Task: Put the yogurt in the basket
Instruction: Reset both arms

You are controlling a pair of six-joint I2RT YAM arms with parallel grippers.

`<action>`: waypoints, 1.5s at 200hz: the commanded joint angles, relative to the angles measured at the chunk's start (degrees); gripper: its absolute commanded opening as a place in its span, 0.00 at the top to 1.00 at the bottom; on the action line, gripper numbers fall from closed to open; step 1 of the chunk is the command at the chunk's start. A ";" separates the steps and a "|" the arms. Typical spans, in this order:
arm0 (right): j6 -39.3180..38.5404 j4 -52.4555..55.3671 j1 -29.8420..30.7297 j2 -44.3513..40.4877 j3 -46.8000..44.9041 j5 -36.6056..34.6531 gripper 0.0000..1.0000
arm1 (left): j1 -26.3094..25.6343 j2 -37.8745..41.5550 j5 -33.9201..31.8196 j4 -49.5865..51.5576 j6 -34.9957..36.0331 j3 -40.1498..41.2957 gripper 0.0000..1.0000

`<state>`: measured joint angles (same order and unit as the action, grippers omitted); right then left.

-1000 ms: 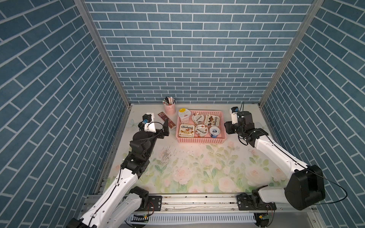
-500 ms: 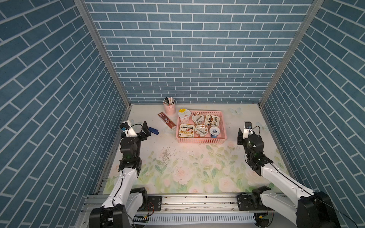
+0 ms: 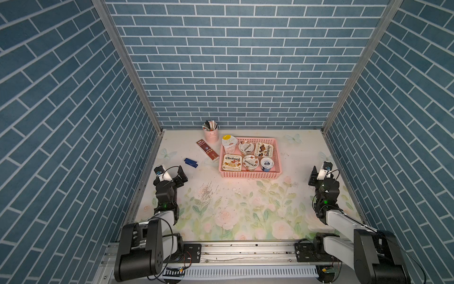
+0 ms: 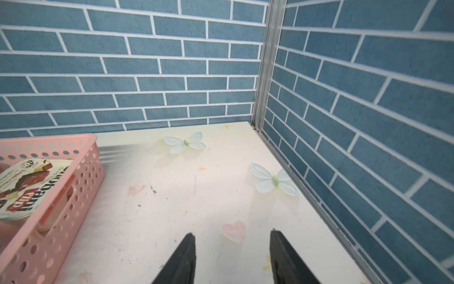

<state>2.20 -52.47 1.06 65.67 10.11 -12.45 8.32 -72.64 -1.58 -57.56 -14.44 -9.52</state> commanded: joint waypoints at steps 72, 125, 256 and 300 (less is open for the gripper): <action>1.37 -17.20 -1.25 15.99 1.32 4.33 0.50 | -12.76 -12.92 -10.82 -4.53 13.91 -8.60 0.00; -4.56 -19.38 1.40 22.01 3.04 11.30 0.44 | -12.54 -12.99 -10.46 -3.92 13.81 -8.93 0.00; -4.66 -20.05 1.40 21.96 2.72 11.45 0.00 | -12.36 -13.30 -9.88 -2.49 13.91 -9.78 0.00; -4.66 -19.81 1.40 22.13 3.01 11.35 0.00 | -12.40 -13.31 -9.77 -2.40 13.91 -9.84 0.00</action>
<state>-1.85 -71.22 2.42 87.57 12.29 -1.43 -3.79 -85.54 -10.94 -60.49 -1.06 -18.41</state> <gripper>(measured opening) 0.998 0.998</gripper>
